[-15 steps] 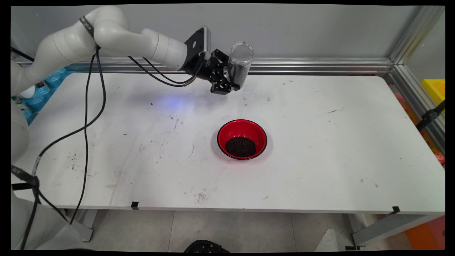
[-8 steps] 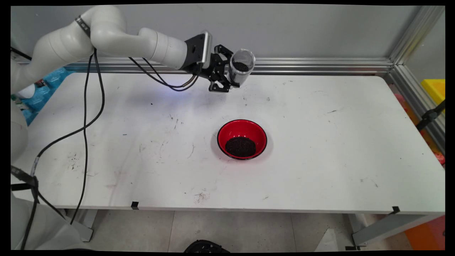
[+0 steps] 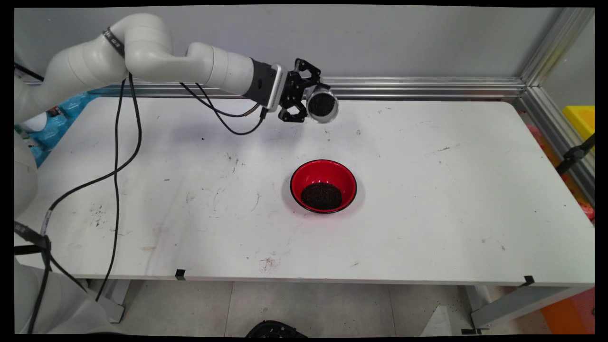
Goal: Pour the black seasoning powder in the red bowl
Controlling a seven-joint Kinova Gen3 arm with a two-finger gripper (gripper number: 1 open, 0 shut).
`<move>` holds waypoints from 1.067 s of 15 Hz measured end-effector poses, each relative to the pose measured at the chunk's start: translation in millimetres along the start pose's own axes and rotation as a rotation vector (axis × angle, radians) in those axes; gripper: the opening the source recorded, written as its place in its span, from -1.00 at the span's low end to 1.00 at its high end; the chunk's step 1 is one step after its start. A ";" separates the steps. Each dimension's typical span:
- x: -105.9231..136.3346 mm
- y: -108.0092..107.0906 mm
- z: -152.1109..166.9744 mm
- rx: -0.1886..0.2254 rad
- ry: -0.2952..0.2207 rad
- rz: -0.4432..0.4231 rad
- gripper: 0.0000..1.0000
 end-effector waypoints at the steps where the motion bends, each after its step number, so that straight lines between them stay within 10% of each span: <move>1: 0.7 0.1 1.0 0.009 -0.002 0.039 -1.00; 16: 8.7 19.6 15.5 0.136 -0.045 0.524 -1.00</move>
